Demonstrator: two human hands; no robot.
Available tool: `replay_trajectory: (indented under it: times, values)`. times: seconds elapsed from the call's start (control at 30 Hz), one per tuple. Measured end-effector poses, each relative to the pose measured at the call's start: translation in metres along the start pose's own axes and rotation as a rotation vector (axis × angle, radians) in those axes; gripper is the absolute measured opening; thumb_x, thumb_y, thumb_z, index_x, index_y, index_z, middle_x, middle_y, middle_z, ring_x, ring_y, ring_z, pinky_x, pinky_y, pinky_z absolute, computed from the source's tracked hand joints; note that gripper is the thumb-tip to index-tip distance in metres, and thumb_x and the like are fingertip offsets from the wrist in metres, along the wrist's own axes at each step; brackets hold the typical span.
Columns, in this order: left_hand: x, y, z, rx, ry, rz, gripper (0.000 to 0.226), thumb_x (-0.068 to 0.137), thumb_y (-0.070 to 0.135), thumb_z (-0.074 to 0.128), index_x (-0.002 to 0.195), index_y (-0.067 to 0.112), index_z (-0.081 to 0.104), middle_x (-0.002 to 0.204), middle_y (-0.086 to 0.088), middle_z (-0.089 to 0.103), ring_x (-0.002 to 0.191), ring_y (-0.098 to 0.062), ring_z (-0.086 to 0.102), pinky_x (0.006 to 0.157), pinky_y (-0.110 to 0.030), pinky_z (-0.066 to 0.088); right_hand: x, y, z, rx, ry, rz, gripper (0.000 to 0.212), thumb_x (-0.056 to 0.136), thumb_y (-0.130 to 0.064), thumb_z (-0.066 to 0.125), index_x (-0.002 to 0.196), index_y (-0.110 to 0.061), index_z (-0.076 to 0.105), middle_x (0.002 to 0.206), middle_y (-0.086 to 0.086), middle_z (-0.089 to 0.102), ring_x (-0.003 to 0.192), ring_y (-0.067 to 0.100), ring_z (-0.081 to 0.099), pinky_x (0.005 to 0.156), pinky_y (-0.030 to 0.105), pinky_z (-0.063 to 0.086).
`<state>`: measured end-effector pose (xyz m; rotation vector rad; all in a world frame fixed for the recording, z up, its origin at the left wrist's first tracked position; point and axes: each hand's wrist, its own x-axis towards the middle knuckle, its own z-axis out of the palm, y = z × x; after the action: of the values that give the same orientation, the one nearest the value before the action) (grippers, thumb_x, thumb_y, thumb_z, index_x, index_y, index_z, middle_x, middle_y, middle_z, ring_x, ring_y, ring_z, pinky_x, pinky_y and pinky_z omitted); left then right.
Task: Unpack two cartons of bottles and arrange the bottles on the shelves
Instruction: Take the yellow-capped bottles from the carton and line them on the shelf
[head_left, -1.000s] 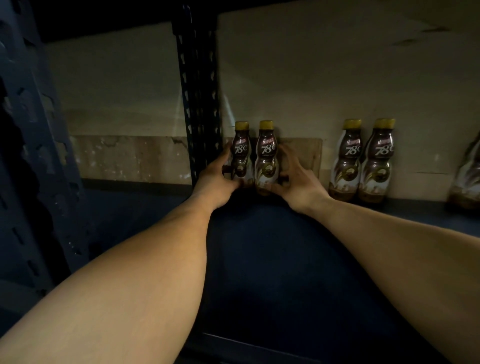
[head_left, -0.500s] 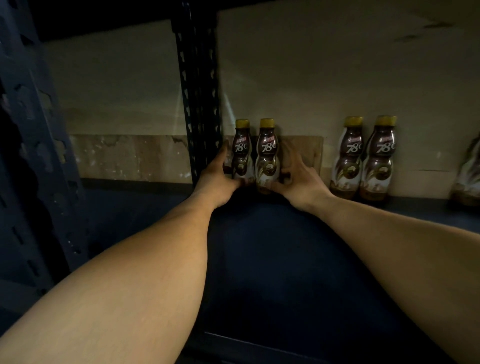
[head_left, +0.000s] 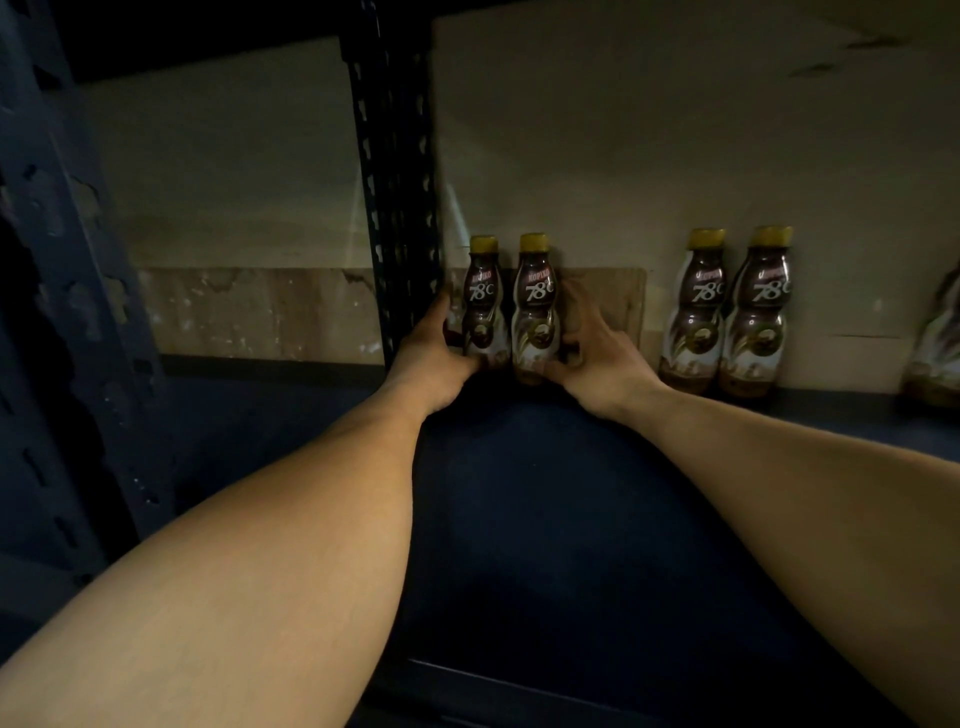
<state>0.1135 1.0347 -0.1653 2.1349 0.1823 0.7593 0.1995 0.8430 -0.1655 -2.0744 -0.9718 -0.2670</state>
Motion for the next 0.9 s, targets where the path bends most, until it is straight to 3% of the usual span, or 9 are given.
replay_trajectory:
  times: [0.17, 0.3, 0.47, 0.57, 0.73, 0.9]
  values:
    - [0.0, 0.001, 0.0, -0.01, 0.002, -0.009, 0.089, 0.084, 0.023, 0.079, 0.15, 0.05, 0.027, 0.143, 0.011, 0.054, 0.132, -0.011, 0.049, 0.114, -0.043, 0.04, 0.0, -0.001, 0.0, 0.015, 0.016, -0.017, 0.094, 0.089, -0.034, 0.076, 0.157, -0.044, 0.011, 0.143, -0.006, 0.057, 0.129, 0.018, 0.057, 0.111, 0.046, 0.046]
    - [-0.001, 0.003, -0.001, -0.014, -0.019, -0.019, 0.085, 0.087, 0.023, 0.077, 0.153, 0.044, 0.028, 0.144, 0.011, 0.052, 0.111, 0.004, 0.052, 0.102, -0.03, 0.038, 0.001, 0.002, 0.001, 0.02, 0.006, 0.009, 0.096, 0.09, -0.033, 0.075, 0.158, -0.043, 0.007, 0.143, -0.004, 0.058, 0.13, 0.019, 0.057, 0.112, 0.047, 0.045]
    - [-0.001, 0.006, -0.003, -0.106, 0.052, -0.096, 0.075, 0.093, 0.026, 0.068, 0.153, 0.044, 0.028, 0.147, 0.006, 0.05, 0.135, -0.016, 0.046, 0.113, -0.039, 0.038, 0.0, 0.001, -0.002, 0.037, 0.035, 0.021, 0.08, 0.098, -0.029, 0.065, 0.158, -0.041, 0.013, 0.141, 0.0, 0.06, 0.128, 0.02, 0.058, 0.108, 0.034, 0.044]
    - [-0.003, 0.007, -0.004, -0.132, 0.079, -0.145, 0.075, 0.091, 0.029, 0.069, 0.153, 0.043, 0.029, 0.149, 0.004, 0.049, 0.136, -0.018, 0.046, 0.113, -0.041, 0.039, -0.001, 0.0, -0.002, 0.036, 0.042, 0.012, 0.077, 0.099, -0.027, 0.063, 0.158, -0.041, 0.015, 0.139, -0.001, 0.061, 0.126, 0.019, 0.059, 0.103, 0.03, 0.043]
    - [-0.007, 0.01, -0.003, -0.037, 0.057, -0.148, 0.065, 0.092, 0.031, 0.07, 0.149, 0.038, 0.04, 0.141, 0.001, 0.056, 0.129, -0.021, 0.052, 0.11, -0.042, 0.044, 0.001, 0.002, -0.001, 0.017, 0.023, 0.015, 0.078, 0.098, -0.033, 0.064, 0.157, -0.043, 0.015, 0.135, 0.0, 0.064, 0.122, 0.02, 0.061, 0.106, 0.038, 0.048]
    - [-0.021, 0.019, -0.004, 0.019, 0.009, -0.165, 0.069, 0.094, 0.027, 0.068, 0.153, 0.037, 0.033, 0.142, 0.0, 0.055, 0.131, -0.021, 0.051, 0.112, -0.042, 0.042, -0.002, -0.002, -0.004, 0.019, 0.025, 0.032, 0.071, 0.099, -0.039, 0.06, 0.156, -0.043, 0.019, 0.134, 0.002, 0.064, 0.122, 0.022, 0.061, 0.102, 0.034, 0.046]
